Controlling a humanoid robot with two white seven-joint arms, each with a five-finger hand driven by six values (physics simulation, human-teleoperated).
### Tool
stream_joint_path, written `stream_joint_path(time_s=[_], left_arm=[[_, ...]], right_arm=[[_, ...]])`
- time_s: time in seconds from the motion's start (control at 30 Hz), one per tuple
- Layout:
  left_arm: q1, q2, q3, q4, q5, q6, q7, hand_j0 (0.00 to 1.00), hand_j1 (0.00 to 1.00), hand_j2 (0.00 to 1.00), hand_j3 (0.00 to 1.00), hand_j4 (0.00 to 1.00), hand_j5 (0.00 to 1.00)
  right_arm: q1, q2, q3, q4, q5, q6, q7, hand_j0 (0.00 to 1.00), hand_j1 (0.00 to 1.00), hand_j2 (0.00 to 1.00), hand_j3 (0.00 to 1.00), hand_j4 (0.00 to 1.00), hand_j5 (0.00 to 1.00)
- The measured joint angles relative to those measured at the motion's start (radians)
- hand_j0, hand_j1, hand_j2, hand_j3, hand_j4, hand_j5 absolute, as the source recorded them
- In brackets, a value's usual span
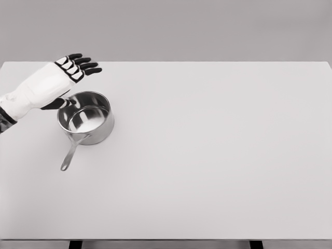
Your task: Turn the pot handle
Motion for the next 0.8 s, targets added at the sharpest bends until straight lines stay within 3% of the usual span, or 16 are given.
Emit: stream_joint_path(time_s=[0.1,0.23,0.53,0.8], left_arm=[[0.017,-0.010,-0.030,-0.077,-0.011,0.000,0.005,1.00,1.00,1.00,1.00,1.00,1.00],[0.087,-0.018,-0.073,-0.127,-0.018,0.000,0.011,1.00,1.00,1.00,1.00,1.00,1.00],[0.124,-0.038,-0.144,-0.152,-0.024,0.000,0.027,1.00,1.00,1.00,1.00,1.00,1.00],[0.172,-0.023,-0.151,-0.152,-0.073,0.000,0.045,1.00,1.00,1.00,1.00,1.00,1.00]], right_arm=[[0.000,0.000,0.000,0.000,0.000,0.000,0.000,1.00,1.00,1.00,1.00,1.00,1.00],[0.000,0.000,0.000,0.000,0.000,0.000,0.000,1.00,1.00,1.00,1.00,1.00,1.00],[0.000,0.000,0.000,0.000,0.000,0.000,0.000,1.00,1.00,1.00,1.00,1.00,1.00],[0.000,0.000,0.000,0.000,0.000,0.000,0.000,1.00,1.00,1.00,1.00,1.00,1.00]])
